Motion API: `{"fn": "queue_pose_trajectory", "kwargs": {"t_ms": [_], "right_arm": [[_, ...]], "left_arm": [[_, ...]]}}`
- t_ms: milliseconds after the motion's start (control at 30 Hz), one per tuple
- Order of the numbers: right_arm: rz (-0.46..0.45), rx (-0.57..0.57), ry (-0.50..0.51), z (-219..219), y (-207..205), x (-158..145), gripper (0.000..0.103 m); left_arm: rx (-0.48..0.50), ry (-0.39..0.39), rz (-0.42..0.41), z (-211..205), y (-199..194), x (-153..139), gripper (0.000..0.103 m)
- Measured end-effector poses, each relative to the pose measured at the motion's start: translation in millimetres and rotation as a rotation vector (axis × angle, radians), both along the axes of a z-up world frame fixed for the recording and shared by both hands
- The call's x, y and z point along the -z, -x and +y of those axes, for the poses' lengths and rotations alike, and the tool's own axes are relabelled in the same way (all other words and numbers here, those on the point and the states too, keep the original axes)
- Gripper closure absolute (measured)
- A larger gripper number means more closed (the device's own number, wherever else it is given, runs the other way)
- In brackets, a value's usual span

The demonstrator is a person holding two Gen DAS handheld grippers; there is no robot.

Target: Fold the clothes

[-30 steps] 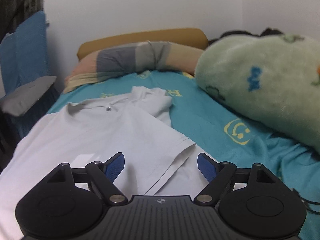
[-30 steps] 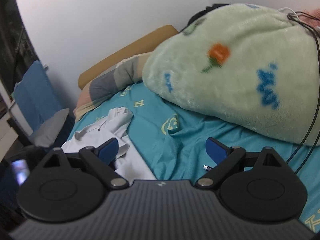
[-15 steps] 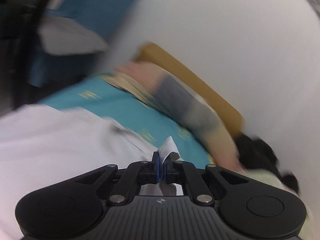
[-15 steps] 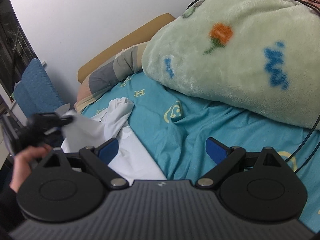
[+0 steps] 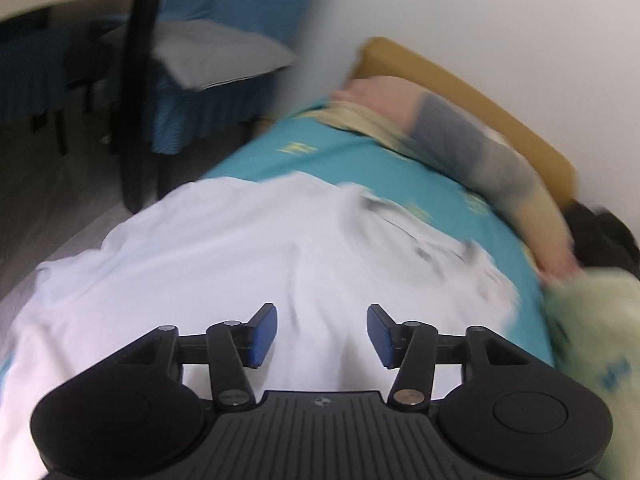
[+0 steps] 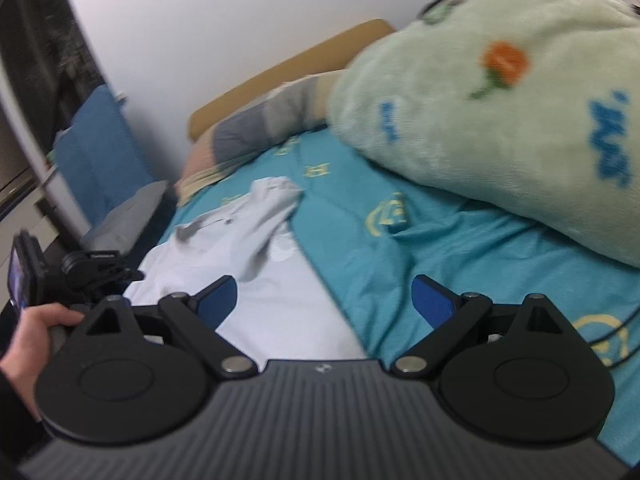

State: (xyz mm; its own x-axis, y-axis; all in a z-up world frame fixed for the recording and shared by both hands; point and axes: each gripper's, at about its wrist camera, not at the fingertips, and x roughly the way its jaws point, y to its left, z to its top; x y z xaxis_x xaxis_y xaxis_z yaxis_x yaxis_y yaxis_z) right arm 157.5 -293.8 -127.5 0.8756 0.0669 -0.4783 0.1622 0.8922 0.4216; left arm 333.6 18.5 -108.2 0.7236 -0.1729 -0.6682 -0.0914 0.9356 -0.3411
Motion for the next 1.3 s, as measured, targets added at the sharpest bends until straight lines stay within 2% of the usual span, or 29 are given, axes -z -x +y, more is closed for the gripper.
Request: {"fn": "queue_pose_trajectory", "kwargs": {"t_ms": [167,267,333,433,533,667,733,900,933,1033,1067,1167,1300], "right_arm": [[-0.02,-0.124,0.047,14,11,-12,0.007],[-0.011,-0.17,0.02,13,31,-27,0.008],[-0.019,-0.162,0.03,7,55,-42,0.008],[-0.033,-0.143,0.051,-2,92,-65,0.008],[-0.073,-0.088,-0.016,-23,139,-74,0.007],[-0.089,-0.009,-0.124,-41,184,-70,0.007],[-0.112,-0.016,-0.167,-42,193,-68,0.007],[-0.059,-0.04,-0.188,-35,178,-59,0.007],[-0.042,-0.036,-0.194,-34,174,-55,0.007],[-0.002,-0.031,-0.226,-37,166,-46,0.007],[0.008,-0.03,-0.235,-38,165,-44,0.007],[0.016,-0.02,-0.248,-40,165,-41,0.007],[0.011,-0.012,-0.256,-43,167,-40,0.008]], "left_arm": [[0.051,0.166,0.04,-3,100,-24,0.039],[0.089,0.254,0.069,-8,154,-26,0.04],[0.131,0.297,0.091,-16,185,-19,0.04],[0.205,0.337,0.168,-37,223,2,0.042],[0.273,0.366,0.252,-60,252,26,0.044],[0.366,0.398,0.33,-82,269,51,0.057],[0.407,0.404,0.351,-90,275,59,0.06],[0.531,0.416,0.476,-111,288,87,0.065],[0.55,0.405,0.481,-115,291,90,0.067],[0.591,0.392,0.474,-120,294,87,0.081],[0.603,0.389,0.472,-121,295,86,0.101],[0.613,0.396,0.451,-115,292,69,0.101],[0.607,0.416,0.428,-86,287,29,0.101]]}}
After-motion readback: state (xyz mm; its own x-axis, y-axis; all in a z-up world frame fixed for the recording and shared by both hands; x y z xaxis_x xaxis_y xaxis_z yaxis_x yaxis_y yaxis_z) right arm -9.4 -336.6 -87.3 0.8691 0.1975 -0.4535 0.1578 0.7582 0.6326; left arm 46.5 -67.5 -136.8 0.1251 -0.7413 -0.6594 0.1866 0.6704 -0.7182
